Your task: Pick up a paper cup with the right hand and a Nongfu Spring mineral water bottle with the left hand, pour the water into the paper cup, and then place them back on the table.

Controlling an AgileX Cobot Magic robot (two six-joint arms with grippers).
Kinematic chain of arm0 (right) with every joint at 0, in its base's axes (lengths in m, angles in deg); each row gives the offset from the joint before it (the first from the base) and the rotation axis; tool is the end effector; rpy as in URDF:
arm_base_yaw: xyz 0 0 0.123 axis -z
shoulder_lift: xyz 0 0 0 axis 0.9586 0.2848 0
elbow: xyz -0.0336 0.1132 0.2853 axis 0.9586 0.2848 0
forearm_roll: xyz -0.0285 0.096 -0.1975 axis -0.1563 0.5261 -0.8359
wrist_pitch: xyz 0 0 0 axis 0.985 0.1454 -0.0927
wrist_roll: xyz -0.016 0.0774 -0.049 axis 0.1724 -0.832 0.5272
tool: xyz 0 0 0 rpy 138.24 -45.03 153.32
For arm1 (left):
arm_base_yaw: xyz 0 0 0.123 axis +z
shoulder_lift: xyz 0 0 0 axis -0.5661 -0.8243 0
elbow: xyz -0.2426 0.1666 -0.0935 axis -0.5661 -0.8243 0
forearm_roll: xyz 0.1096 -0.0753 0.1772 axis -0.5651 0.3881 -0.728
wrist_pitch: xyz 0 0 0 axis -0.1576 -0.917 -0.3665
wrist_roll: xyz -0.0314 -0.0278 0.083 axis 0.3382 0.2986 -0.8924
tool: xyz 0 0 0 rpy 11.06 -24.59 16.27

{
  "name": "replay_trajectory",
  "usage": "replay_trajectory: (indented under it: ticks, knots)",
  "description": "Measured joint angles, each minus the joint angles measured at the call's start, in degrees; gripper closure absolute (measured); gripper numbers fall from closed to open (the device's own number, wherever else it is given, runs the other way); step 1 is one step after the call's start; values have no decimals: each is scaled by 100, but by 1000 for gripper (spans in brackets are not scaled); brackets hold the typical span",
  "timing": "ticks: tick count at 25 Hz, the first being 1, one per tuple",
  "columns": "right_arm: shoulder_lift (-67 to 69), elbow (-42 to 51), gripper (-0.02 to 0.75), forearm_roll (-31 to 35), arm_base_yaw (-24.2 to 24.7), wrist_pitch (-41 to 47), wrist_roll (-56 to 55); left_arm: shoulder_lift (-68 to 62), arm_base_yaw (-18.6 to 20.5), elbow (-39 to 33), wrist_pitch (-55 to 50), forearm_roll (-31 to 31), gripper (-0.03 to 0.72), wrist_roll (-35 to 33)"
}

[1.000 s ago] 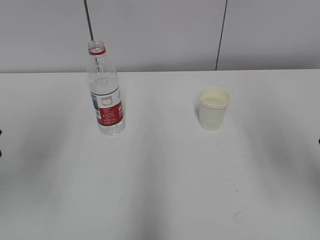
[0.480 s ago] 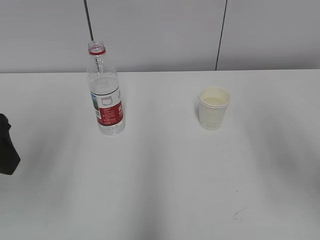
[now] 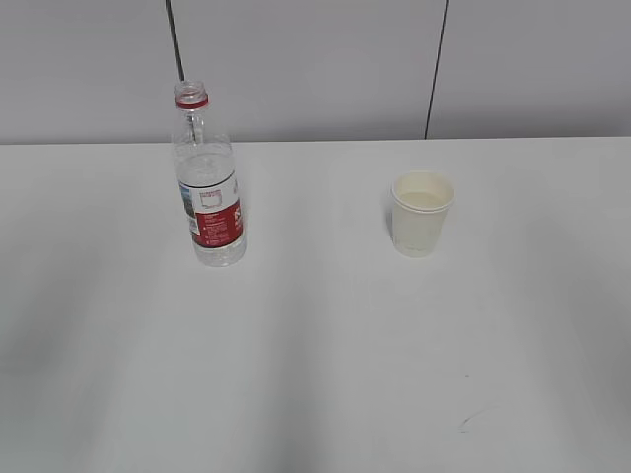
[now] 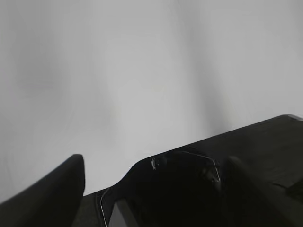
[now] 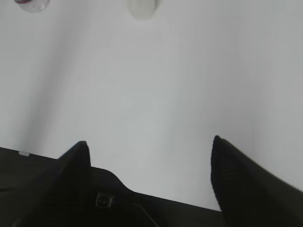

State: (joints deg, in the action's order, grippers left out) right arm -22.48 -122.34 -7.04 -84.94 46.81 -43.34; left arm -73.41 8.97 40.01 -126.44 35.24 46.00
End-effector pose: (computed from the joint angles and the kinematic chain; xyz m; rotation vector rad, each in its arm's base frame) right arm 0.0351 0.0114 0.3736 -0.1742 2.4508 0.1755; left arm 0.0737 -0.0402 0.3741 0.2499 2.6071 -0.3201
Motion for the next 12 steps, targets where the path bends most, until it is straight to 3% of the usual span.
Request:
replay_trajectory:
  ticks: [4, 12]
  knots:
    - [-780, 5, 156, 90, 0, 34, 0, 668, 0, 0, -67, 166, 160, -430]
    - [-1979, 779, 156, 141, 0, 66, 0, 1779, 0, -220, -98, -1, 160, -509]
